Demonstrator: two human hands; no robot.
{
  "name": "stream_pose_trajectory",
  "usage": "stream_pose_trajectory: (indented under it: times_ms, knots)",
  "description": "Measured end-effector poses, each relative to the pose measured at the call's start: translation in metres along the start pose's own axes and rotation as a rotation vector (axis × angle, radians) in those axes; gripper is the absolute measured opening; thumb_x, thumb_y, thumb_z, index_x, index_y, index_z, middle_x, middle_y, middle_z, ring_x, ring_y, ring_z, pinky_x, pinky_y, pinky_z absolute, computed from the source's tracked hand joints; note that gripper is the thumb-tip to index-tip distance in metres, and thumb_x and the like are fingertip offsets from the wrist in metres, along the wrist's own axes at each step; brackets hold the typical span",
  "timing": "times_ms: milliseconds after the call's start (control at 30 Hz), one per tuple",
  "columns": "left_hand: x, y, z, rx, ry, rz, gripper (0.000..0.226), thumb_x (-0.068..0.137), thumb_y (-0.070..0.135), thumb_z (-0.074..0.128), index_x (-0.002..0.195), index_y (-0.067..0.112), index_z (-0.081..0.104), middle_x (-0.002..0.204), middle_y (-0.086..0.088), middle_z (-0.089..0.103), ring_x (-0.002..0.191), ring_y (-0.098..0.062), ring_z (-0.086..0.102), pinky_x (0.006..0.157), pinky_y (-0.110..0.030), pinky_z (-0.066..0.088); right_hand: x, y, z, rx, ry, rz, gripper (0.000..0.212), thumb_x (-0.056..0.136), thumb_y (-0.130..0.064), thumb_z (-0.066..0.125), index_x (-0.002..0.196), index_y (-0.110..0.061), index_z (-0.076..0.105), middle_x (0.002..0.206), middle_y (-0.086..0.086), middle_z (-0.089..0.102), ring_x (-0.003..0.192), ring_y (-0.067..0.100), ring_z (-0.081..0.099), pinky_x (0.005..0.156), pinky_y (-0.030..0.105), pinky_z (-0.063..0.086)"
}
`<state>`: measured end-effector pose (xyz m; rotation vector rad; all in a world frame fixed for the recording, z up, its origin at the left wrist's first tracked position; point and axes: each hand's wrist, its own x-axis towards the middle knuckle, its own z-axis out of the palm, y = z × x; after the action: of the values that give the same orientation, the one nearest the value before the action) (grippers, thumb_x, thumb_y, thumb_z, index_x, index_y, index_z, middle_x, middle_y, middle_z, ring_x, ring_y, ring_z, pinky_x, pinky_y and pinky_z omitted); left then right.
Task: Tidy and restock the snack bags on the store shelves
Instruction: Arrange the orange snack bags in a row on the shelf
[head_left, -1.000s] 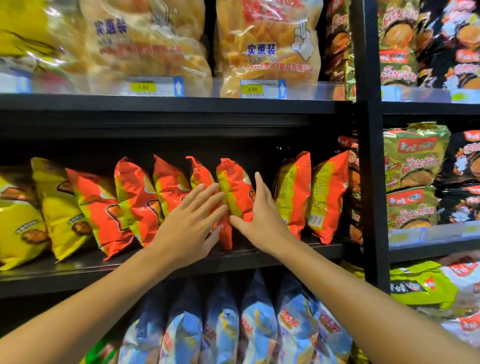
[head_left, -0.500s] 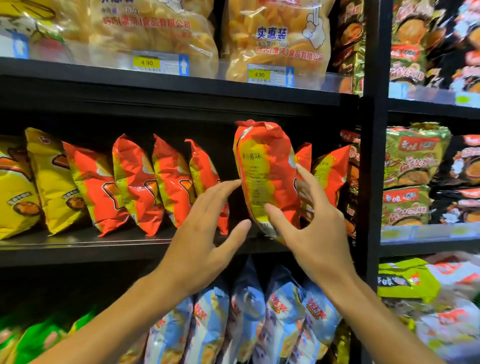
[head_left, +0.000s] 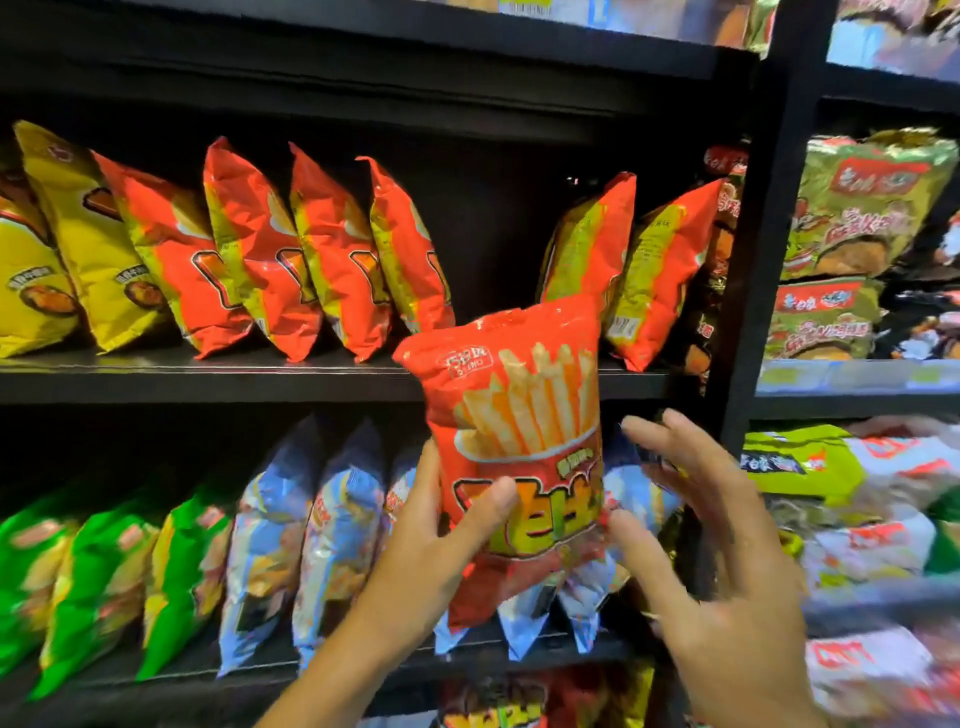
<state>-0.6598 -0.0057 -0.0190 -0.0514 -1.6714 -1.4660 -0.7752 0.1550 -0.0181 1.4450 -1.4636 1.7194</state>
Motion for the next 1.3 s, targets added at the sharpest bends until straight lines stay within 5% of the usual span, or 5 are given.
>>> stream_pose_trajectory:
  times_ms: [200, 333, 467, 633, 1300]
  knots:
    - [-0.033, -0.034, 0.005, 0.025, -0.217, -0.223, 0.06, 0.085, 0.038, 0.07, 0.139, 0.021, 0.052, 0.133, 0.008, 0.069, 0.122, -0.009, 0.065, 0.094, -0.022, 0.052, -0.008, 0.015, -0.009, 0.368, -0.108, 0.412, 0.074, 0.086, -0.044, 0.073, 0.15, -0.032, 0.039, 0.139, -0.026, 0.061, 0.131, -0.002, 0.056, 0.101, 0.015, 0.047]
    - [-0.062, -0.047, 0.01, -0.026, -0.35, -0.322, 0.068, 0.088, 0.04, 0.076, 0.146, 0.029, 0.042, 0.141, 0.015, 0.062, 0.131, -0.007, 0.058, 0.1, -0.02, 0.049, -0.036, 0.024, -0.016, 0.399, -0.101, 0.549, 0.046, 0.086, -0.025, 0.071, 0.13, -0.019, 0.059, 0.123, 0.0, 0.074, 0.117, 0.017, 0.07, 0.099, 0.035, 0.057]
    - [-0.083, -0.058, 0.016, -0.123, -0.165, -0.377, 0.084, 0.069, 0.059, 0.087, 0.14, 0.033, 0.05, 0.134, 0.016, 0.067, 0.126, -0.005, 0.062, 0.095, -0.02, 0.051, -0.08, 0.03, -0.014, 0.396, -0.031, 0.608, 0.05, 0.08, -0.02, 0.078, 0.126, -0.018, 0.059, 0.118, -0.002, 0.075, 0.112, 0.014, 0.071, 0.092, 0.027, 0.057]
    - [-0.106, -0.071, 0.038, -0.108, 0.188, -0.385, 0.031, 0.07, 0.032, 0.085, 0.098, 0.025, 0.076, 0.098, 0.001, 0.079, 0.09, -0.01, 0.074, 0.077, -0.023, 0.057, -0.139, 0.034, -0.003, 0.453, -0.02, 0.75, 0.055, 0.078, -0.017, 0.081, 0.128, -0.019, 0.057, 0.12, 0.001, 0.074, 0.113, 0.018, 0.071, 0.097, 0.034, 0.057]
    - [-0.164, -0.069, 0.048, 0.038, -0.069, -0.484, 0.038, 0.08, 0.033, 0.077, 0.115, 0.022, 0.068, 0.113, -0.006, 0.073, 0.106, -0.026, 0.072, 0.083, -0.031, 0.059, -0.181, 0.029, -0.05, 0.455, -0.039, 0.776, 0.012, 0.086, -0.014, 0.072, 0.096, -0.019, 0.078, 0.105, 0.0, 0.075, 0.1, 0.014, 0.072, 0.081, 0.02, 0.055]
